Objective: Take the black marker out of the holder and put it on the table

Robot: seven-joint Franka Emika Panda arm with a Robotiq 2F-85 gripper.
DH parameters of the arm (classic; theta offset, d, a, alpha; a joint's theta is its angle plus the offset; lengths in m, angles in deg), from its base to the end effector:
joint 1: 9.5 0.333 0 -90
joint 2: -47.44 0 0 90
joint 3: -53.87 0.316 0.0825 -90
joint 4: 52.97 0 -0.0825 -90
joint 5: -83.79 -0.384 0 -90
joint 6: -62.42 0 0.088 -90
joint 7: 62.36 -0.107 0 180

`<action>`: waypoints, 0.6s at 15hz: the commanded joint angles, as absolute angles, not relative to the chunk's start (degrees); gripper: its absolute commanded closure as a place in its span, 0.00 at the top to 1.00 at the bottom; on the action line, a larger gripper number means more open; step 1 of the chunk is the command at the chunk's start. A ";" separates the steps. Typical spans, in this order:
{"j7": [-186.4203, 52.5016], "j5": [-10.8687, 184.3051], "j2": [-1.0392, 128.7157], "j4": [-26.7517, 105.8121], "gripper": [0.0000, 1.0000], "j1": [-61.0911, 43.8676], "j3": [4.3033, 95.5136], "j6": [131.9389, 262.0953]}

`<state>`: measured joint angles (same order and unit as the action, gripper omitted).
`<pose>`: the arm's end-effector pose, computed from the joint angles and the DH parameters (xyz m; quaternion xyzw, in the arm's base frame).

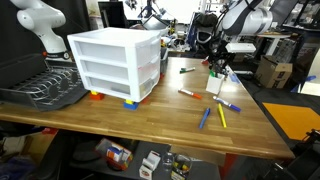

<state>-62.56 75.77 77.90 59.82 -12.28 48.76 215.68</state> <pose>0.6262 -0.0886 0.2164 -0.9885 0.1214 -0.0899 0.0089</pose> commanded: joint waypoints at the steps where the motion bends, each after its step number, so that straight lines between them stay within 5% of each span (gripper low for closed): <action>1: -63.87 76.21 78.24 58.69 0.57 -13.55 49.88 214.20; 9: -66.92 76.86 77.47 59.32 0.02 -12.56 49.13 212.64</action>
